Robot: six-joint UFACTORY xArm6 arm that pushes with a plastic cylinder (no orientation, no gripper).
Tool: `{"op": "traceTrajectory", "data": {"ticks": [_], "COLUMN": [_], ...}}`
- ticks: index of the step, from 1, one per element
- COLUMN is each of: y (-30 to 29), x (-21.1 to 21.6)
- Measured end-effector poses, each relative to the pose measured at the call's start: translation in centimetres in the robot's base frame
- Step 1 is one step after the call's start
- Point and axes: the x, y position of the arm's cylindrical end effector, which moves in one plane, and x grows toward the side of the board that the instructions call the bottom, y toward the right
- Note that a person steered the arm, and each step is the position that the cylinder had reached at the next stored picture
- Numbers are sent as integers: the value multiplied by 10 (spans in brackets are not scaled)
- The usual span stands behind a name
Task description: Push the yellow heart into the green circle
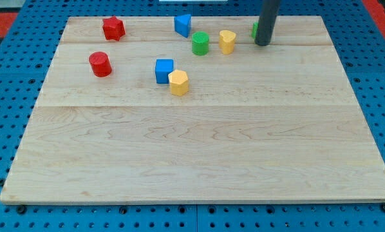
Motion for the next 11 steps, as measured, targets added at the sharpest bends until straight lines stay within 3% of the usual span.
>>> {"op": "traceTrajectory", "data": {"ticks": [4,6,7,9,10,11], "y": [3,-71,-98,-9,-12,-58], "x": [7,83,72,47,12,4]}}
